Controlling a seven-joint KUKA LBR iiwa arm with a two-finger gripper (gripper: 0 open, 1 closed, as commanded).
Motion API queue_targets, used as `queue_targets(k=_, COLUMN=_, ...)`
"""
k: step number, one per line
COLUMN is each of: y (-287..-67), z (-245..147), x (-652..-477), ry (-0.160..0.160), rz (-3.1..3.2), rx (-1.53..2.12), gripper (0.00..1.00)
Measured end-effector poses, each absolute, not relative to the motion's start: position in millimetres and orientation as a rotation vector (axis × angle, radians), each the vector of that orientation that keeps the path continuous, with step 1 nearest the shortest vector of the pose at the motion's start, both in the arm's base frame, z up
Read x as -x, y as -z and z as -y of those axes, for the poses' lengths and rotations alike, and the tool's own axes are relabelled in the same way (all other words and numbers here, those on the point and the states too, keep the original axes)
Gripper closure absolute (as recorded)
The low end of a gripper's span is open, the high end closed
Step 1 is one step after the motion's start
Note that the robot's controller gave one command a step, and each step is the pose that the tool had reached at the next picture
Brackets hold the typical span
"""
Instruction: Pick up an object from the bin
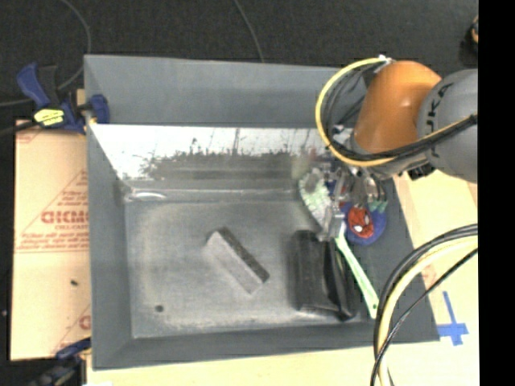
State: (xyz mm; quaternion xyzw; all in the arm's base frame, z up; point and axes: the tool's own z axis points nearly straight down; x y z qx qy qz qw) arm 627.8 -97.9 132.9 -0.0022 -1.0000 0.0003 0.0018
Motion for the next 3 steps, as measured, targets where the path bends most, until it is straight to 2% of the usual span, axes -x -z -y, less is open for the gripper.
queue_targets(k=1, y=-138.1, z=97.6, x=-629.7, ry=-0.003, rz=3.146, rx=0.003, gripper=0.00)
queue_targets(k=2, y=-133.8, z=153.0, x=-586.6, ry=-0.003, rz=3.117, rx=-0.382, gripper=0.00)
queue_targets(k=3, y=-76.3, z=127.8, x=-625.4, ry=-0.003, rz=3.084, rx=-0.591, gripper=0.00)
